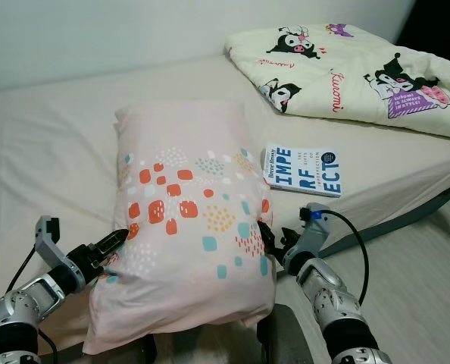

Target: Clean up the room

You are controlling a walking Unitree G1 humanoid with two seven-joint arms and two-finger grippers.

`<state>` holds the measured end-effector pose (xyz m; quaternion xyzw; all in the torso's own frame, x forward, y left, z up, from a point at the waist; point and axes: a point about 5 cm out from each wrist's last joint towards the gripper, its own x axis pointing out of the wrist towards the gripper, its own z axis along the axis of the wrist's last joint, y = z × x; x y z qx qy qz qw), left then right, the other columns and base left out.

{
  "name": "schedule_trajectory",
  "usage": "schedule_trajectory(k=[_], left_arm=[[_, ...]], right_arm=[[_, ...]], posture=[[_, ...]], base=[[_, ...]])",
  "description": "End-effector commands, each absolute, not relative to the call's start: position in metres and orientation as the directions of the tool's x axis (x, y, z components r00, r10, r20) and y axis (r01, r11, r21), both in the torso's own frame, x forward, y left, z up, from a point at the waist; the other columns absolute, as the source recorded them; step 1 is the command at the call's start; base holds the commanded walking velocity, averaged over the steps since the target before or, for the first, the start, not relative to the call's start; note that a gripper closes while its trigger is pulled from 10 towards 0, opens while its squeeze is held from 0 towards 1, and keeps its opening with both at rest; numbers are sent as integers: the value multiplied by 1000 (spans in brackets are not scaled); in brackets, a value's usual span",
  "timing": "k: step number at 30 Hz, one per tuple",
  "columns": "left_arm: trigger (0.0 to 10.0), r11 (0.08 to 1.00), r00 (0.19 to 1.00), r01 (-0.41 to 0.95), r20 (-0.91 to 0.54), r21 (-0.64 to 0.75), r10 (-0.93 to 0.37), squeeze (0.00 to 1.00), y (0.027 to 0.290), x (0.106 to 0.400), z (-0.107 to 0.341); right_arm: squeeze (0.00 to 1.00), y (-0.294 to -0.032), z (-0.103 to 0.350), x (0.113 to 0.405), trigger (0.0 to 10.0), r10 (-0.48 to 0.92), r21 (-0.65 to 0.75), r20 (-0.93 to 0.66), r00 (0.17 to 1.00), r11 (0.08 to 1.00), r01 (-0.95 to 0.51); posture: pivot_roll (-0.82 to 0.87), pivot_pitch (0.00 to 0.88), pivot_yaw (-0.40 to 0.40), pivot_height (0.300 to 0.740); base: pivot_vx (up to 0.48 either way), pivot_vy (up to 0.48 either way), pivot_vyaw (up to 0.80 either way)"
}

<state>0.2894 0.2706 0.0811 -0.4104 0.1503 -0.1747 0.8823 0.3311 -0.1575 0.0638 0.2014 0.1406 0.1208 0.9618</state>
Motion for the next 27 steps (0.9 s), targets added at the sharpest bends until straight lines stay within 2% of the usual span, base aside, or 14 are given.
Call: schedule_trajectory(k=[1, 11, 13, 16, 19, 22, 23, 24, 25, 26, 27], left_arm=[[10000, 543, 872, 174, -127, -822, -473, 1000, 260, 282, 69], [10000, 448, 903, 159, -54, -880, -426, 1000, 259, 278, 70], [10000, 409, 885, 164, -50, -898, -464, 1000, 249, 275, 67], [10000, 397, 870, 167, -54, -902, -489, 1000, 242, 273, 64], [10000, 349, 821, 202, -36, -915, -569, 1000, 212, 271, 61], [10000, 331, 809, 226, -13, -916, -588, 1000, 203, 271, 63], [10000, 316, 799, 246, 7, -916, -601, 949, 198, 271, 65], [10000, 301, 788, 267, 28, -915, -615, 600, 192, 272, 67], [10000, 301, 788, 267, 28, -915, -615, 600, 192, 272, 67], [10000, 288, 778, 282, 43, -915, -626, 282, 188, 272, 69], [10000, 304, 766, 303, 41, -903, -641, 0, 183, 272, 69]], right_arm=[[1000, -147, 54, 327, 10000, 361, 439, -246, 900, 869, -228], [1000, -136, 50, 327, 10000, 492, 531, -189, 850, 779, -333], [1000, -132, 49, 326, 10000, 520, 570, -174, 836, 745, -345], [1000, -129, 48, 324, 10000, 538, 596, -171, 825, 724, -348], [1000, -121, 42, 319, 10000, 595, 674, -164, 787, 650, -351], [1000, -119, 42, 319, 10000, 609, 696, -144, 780, 623, -357], [1000, -118, 43, 319, 10000, 612, 709, -127, 781, 606, -360], [976, -117, 44, 320, 10000, 615, 724, -106, 781, 586, -364], [976, -117, 44, 320, 10000, 615, 724, -106, 781, 586, -364], [804, -117, 46, 320, 10000, 617, 734, -89, 782, 571, -367], [506, -116, 48, 320, 10000, 622, 750, -65, 781, 546, -373]], posture=[[24, 215, -55, 573], [47, 230, -76, 573], [53, 232, -78, 573], [54, 230, -77, 573], [55, 222, -71, 573], [54, 218, -69, 573], [52, 213, -68, 573], [51, 209, -67, 573], [51, 209, -67, 573], [50, 207, -66, 573], [50, 204, -67, 573]], base=[[0, 0, 0], [0, 0, 0], [0, 0, 0], [0, 0, 0], [0, 0, 0], [0, 0, 0], [0, 0, 0], [0, 0, 0], [0, 0, 0], [0, 0, 0], [0, 0, 0]])
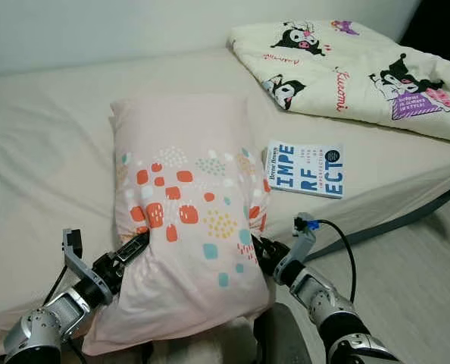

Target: Clean up the room

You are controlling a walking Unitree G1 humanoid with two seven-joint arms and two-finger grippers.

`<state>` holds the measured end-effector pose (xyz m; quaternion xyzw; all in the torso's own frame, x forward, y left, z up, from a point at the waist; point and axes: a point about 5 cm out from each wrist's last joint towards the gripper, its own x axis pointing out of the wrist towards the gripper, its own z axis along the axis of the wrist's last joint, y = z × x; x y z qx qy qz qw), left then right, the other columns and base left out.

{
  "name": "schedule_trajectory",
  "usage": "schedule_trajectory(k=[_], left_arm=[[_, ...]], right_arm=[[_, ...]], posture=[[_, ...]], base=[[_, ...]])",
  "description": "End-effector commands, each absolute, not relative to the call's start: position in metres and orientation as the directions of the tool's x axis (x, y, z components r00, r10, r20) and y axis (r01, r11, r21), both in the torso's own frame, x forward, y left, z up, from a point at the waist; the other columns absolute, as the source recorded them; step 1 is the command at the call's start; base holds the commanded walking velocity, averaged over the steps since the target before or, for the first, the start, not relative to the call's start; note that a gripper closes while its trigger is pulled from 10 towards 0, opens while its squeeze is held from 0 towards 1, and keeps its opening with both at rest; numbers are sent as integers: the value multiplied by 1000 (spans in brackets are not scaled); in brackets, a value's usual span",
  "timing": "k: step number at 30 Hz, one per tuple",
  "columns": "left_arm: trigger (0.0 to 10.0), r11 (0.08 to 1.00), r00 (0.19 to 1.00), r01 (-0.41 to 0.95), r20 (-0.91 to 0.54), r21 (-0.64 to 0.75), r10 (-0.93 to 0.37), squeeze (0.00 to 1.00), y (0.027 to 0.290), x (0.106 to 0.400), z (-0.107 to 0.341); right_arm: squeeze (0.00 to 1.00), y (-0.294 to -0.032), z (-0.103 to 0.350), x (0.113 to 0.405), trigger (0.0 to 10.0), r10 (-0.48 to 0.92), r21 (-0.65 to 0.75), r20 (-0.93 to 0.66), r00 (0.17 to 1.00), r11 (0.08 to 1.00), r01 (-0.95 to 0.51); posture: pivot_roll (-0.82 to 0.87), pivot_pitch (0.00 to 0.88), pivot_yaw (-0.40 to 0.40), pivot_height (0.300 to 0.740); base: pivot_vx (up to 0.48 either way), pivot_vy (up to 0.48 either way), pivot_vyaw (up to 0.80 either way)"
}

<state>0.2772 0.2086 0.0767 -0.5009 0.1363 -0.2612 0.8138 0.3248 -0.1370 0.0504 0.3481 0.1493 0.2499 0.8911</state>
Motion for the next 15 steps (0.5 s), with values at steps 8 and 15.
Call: schedule_trajectory(k=[8, 15], left_arm=[[10000, 452, 739, 340, -63, -824, -671, 0, 162, 279, 64], [0, 545, 749, 344, -126, -765, -650, 0, 145, 291, 65]], right_arm=[[0, -111, 49, 317, 0, 663, 770, -24, 748, 489, -410], [0, -106, 45, 312, 0, 697, 762, -31, 716, 481, -435]], posture=[[50, 197, -68, 573], [46, 177, -64, 573]], base=[[0, 0, 0], [0, 0, 0]])
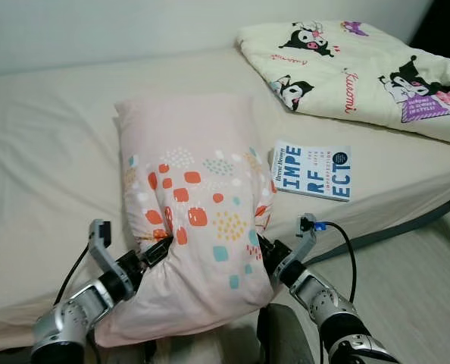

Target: Clean up the room

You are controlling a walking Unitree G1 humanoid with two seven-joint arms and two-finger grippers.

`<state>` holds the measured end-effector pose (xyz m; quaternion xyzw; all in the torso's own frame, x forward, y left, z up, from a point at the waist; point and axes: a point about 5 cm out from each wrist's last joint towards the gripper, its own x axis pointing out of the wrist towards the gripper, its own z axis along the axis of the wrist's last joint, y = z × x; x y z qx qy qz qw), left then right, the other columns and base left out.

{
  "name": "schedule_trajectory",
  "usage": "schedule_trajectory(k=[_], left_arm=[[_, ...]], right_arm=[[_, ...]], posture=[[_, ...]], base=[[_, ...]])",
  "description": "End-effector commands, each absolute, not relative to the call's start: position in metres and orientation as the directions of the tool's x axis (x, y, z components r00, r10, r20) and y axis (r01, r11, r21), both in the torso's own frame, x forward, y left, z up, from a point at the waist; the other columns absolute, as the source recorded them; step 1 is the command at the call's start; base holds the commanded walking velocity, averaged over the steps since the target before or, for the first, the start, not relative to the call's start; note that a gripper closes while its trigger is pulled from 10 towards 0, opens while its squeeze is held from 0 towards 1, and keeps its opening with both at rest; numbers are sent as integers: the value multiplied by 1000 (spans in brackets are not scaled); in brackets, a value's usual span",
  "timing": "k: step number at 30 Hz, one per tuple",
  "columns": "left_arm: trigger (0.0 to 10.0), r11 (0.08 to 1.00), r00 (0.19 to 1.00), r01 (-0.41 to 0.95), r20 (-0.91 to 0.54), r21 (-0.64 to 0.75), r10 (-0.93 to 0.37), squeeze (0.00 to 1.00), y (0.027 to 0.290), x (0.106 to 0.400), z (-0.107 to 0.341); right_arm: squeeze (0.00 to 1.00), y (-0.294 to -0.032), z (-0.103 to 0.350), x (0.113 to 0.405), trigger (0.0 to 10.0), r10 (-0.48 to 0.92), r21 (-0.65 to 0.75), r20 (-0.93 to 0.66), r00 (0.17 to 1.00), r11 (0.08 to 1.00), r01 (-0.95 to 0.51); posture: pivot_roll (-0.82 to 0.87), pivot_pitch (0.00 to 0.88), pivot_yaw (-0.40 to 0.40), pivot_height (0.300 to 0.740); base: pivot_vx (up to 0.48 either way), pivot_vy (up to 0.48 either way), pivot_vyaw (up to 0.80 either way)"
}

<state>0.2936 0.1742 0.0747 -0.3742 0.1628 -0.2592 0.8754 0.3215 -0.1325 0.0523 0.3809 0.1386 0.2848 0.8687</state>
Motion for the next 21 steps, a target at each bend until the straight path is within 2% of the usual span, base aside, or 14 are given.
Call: schedule_trajectory(k=[1, 7, 13, 21], left_arm=[[0, 558, 747, 357, -129, -749, -653, 0, 142, 293, 67], [0, 563, 733, 432, -89, -705, -674, 0, 133, 298, 80], [0, 568, 732, 449, -80, -690, -676, 0, 131, 297, 83], [0, 600, 747, 500, -38, -625, -664, 0, 124, 292, 94]], right_arm=[[0, -105, 46, 312, 0, 703, 759, -24, 710, 476, -445], [0, -102, 53, 315, 0, 715, 747, 5, 699, 462, -478], [0, -103, 57, 317, 0, 703, 734, 15, 711, 475, -485], [0, -101, 82, 323, 0, 707, 632, 81, 702, 508, -585]], posture=[[45, 170, -63, 573], [39, 128, -66, 573], [38, 92, -70, 573], [18, 18, -85, 573]], base=[[0, 0, 0], [0, 0, 0], [0, 0, 0], [0, 0, 0]])
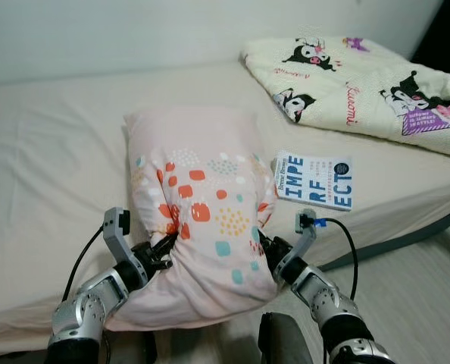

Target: Clean up the room

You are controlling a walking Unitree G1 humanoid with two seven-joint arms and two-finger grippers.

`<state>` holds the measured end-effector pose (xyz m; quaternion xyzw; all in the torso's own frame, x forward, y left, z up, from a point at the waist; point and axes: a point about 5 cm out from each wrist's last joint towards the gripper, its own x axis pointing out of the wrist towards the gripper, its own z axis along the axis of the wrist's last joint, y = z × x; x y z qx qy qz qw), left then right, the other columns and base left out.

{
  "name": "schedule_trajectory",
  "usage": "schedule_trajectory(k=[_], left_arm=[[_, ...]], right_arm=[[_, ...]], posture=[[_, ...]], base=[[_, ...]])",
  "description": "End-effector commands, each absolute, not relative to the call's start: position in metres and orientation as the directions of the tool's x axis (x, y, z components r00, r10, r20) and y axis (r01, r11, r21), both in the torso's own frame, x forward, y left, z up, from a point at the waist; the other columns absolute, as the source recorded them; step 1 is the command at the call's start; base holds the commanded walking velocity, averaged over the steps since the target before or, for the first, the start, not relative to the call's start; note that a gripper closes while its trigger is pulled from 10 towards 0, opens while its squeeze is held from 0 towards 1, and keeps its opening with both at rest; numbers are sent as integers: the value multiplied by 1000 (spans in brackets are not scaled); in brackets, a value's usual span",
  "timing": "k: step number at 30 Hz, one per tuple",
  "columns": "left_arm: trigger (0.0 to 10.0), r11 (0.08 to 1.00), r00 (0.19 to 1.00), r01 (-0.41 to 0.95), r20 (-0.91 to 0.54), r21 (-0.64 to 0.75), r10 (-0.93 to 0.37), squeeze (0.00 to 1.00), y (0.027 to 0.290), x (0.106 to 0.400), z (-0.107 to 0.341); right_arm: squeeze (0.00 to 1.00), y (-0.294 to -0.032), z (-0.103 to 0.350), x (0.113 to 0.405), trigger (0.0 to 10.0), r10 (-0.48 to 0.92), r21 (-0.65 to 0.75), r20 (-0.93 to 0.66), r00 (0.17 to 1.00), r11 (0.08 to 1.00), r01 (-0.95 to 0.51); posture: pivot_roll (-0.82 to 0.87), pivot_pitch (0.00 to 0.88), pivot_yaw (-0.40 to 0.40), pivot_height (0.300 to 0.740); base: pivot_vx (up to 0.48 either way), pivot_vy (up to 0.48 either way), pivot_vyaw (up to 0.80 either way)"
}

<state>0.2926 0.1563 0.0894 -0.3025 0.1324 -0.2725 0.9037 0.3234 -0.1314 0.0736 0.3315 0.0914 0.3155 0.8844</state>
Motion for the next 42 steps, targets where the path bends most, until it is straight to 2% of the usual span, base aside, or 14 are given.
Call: schedule_trajectory(k=[1, 6, 7, 8, 9, 10, 11, 13, 16, 22, 30, 42], left_arm=[[0, 626, 777, 520, 16, -581, -630, 0, 123, 295, 108], [0, 664, 816, 517, 77, -540, -574, 0, 124, 299, 123], [5765, 696, 843, 497, 98, -518, -528, 0, 126, 302, 129], [5765, 696, 843, 497, 98, -518, -528, 0, 126, 302, 129], [10000, 780, 902, 409, 80, -473, -425, 0, 129, 308, 133], [10000, 830, 935, 342, 67, -441, -349, 0, 131, 311, 135], [10000, 909, 964, 249, 0, -333, -265, 0, 134, 315, 133], [10000, 927, 957, 242, -88, -287, -277, 0, 129, 317, 123], [10000, 937, 959, 240, -89, -256, -270, 0, 128, 318, 121], [10000, 945, 958, 287, 33, -159, -285, 0, 119, 318, 138], [10000, 918, 940, 341, 79, -204, -331, 0, 103, 313, 141], [10000, 924, 941, 337, 84, -179, -327, 0, 105, 310, 139]], right_arm=[[0, -101, 98, 323, 0, 704, 602, 132, 698, 502, -621], [0, -103, 111, 322, 0, 685, 529, 149, 713, 554, -643], [0, -105, 116, 323, 7490, 657, 468, 141, 740, 615, -635], [0, -105, 116, 323, 7490, 657, 468, 141, 740, 615, -635], [0, -107, 121, 325, 10000, 611, 393, 124, 782, 693, -604], [0, -108, 124, 325, 10000, 577, 345, 116, 808, 740, -578], [0, -108, 127, 324, 10000, 558, 307, 118, 821, 766, -565], [0, -108, 128, 323, 10000, 518, 245, 112, 848, 813, -528], [0, -109, 128, 322, 10000, 501, 225, 107, 859, 829, -512], [0, -113, 123, 320, 10000, 417, 144, 61, 907, 896, -421], [0, -111, 126, 322, 10000, 391, 110, 63, 918, 912, -396], [0, -116, 128, 324, 10000, 364, 93, 68, 929, 925, -369]], posture=[[16, 4, -87, 573], [9, 0, -84, 573], [6, 0, -81, 573], [6, 0, -81, 573], [3, 0, -77, 573], [3, 0, -77, 573], [-6, 0, -71, 573], [-15, 0, -70, 573], [-15, 0, -70, 573], [-9, 0, -79, 583], [-6, 0, -90, 618], [-1, 0, -91, 653]], base=[[0, 0, 0], [0, 0, 0], [0, 0, 0], [0, 0, 0], [0, 0, 0], [0, 0, 0], [0, 0, 0], [0, 0, 0], [0, 0, 0], [0, 0, 0], [0, 0, 0], [0, 0, 0]])
